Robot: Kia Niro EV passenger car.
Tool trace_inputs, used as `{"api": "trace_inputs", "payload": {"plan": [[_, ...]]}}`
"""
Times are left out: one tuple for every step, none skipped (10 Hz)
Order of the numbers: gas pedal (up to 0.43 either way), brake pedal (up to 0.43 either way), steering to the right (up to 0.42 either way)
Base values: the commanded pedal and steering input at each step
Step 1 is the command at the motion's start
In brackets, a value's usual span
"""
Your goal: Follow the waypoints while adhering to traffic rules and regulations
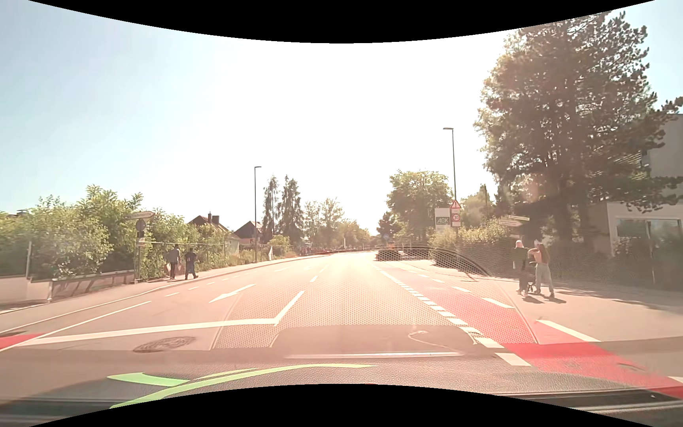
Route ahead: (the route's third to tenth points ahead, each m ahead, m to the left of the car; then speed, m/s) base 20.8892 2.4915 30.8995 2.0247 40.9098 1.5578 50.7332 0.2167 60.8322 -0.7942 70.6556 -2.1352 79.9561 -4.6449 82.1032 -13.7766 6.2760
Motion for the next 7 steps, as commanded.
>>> {"api": "trace_inputs", "payload": {"plan": [[0.311,0.0,0.004],[0.311,0.0,0.004],[0.311,0.0,0.004],[0.311,0.0,0.005],[0.299,0.0,0.005],[0.287,0.0,0.006],[0.268,0.0,0.008]]}}
